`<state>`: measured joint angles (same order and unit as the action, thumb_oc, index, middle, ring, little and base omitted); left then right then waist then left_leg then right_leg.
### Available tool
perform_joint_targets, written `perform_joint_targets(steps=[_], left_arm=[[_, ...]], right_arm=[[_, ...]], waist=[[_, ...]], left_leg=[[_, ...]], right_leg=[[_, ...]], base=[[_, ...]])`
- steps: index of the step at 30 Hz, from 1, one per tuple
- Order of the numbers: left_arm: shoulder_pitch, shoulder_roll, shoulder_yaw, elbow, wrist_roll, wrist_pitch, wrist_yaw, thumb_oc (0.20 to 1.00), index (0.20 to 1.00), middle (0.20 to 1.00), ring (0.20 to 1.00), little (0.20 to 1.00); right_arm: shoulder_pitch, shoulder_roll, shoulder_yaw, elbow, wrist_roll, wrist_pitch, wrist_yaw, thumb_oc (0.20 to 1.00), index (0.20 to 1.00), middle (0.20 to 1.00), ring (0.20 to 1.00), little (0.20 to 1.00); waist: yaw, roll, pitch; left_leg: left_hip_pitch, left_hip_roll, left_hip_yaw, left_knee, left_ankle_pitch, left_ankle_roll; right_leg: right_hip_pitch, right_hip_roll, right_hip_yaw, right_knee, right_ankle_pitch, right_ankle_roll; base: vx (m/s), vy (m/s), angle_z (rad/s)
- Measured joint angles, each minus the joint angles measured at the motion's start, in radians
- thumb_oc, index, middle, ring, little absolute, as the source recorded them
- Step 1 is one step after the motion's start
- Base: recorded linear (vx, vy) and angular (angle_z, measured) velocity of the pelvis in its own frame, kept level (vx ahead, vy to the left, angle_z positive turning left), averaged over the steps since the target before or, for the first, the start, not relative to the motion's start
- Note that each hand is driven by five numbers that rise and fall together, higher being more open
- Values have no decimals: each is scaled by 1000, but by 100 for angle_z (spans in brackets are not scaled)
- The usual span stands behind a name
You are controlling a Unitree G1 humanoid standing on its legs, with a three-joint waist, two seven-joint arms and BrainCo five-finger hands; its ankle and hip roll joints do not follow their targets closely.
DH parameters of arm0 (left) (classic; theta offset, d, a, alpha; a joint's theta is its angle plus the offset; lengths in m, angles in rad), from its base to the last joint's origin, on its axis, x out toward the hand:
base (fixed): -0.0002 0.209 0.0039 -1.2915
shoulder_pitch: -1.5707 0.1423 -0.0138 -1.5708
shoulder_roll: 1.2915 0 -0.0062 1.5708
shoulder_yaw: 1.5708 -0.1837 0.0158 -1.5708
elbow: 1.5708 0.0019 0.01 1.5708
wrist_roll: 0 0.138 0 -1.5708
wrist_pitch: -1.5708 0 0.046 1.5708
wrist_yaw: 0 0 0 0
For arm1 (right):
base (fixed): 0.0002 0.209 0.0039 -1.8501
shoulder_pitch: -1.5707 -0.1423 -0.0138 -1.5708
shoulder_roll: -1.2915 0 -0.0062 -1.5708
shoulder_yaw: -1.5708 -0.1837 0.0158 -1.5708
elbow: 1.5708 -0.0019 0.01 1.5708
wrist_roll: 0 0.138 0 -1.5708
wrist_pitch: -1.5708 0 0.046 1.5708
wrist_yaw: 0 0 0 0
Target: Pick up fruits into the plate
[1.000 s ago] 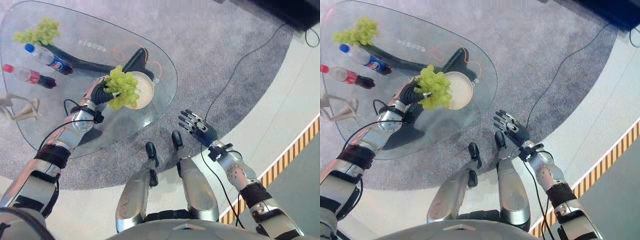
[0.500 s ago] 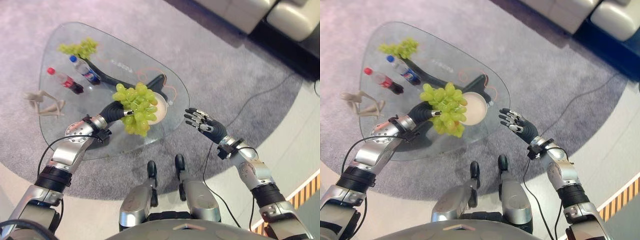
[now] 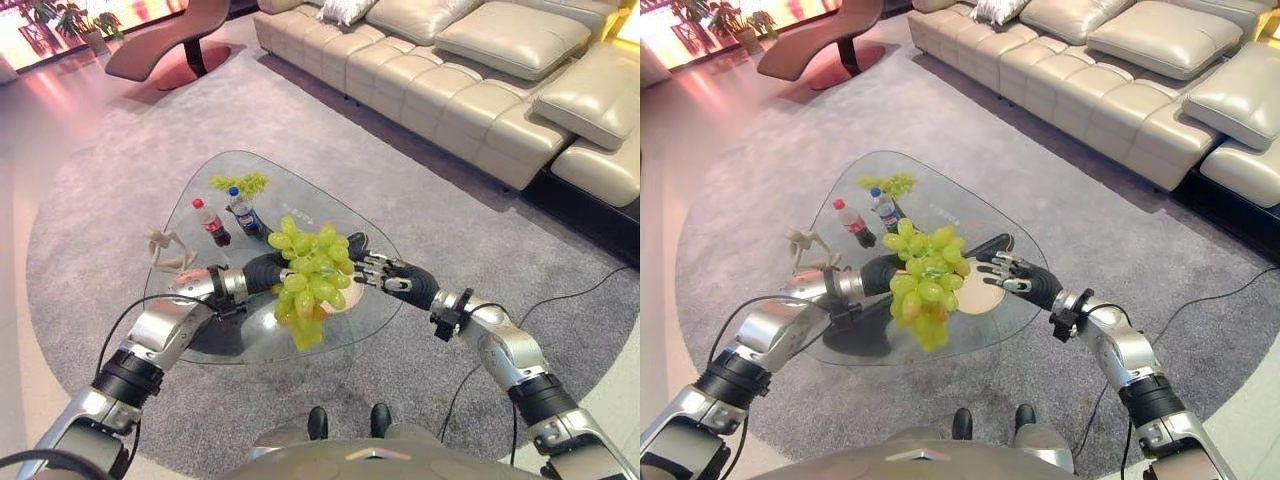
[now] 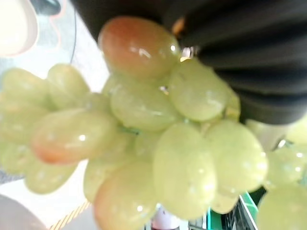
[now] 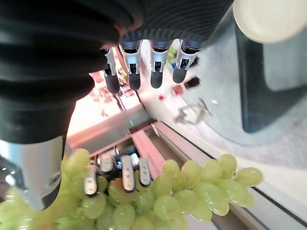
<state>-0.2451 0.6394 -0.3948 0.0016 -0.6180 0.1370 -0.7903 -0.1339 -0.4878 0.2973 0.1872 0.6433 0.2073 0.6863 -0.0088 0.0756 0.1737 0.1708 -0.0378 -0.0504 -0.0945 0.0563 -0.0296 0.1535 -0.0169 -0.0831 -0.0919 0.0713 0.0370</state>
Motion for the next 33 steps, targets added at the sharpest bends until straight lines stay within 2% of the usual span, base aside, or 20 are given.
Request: perform_joint_targets(steps=[4,12,25,33], left_arm=[[1,-4,-4,-28,-31,12,-3,200,200,200,200,200],[1,-53,-4,-53,-61,12,3,200,200,200,200,200],[2,-82,-4,-68,-99,8,47,200,200,200,200,200],[18,-135,-11,-67,-99,-10,66,200,200,200,200,200]], right_arm=[[20,2,29,-3,1,20,11,1000,1000,1000,1000,1000],[53,62,73,-33,9,81,42,1000,1000,1000,1000,1000],[87,113,119,-38,48,118,65,1000,1000,1000,1000,1000],[101,117,152,-99,141,144,69,1000,1000,1000,1000,1000]], waist=[[1,0,-11],[-2,-2,-30],[-16,-1,-43],[-15,0,-44]], left_leg=[[7,-1,0,0,1,1],[11,-1,1,0,2,3],[18,-1,17,0,1,6],[18,0,17,0,0,7]], right_leg=[[10,-2,-6,0,-1,1],[14,-2,-6,0,2,-3],[14,-1,14,0,-1,2],[14,0,15,0,-1,1]], base=[[15,1,7],[15,-3,0],[4,-1,-3],[2,-1,-1]])
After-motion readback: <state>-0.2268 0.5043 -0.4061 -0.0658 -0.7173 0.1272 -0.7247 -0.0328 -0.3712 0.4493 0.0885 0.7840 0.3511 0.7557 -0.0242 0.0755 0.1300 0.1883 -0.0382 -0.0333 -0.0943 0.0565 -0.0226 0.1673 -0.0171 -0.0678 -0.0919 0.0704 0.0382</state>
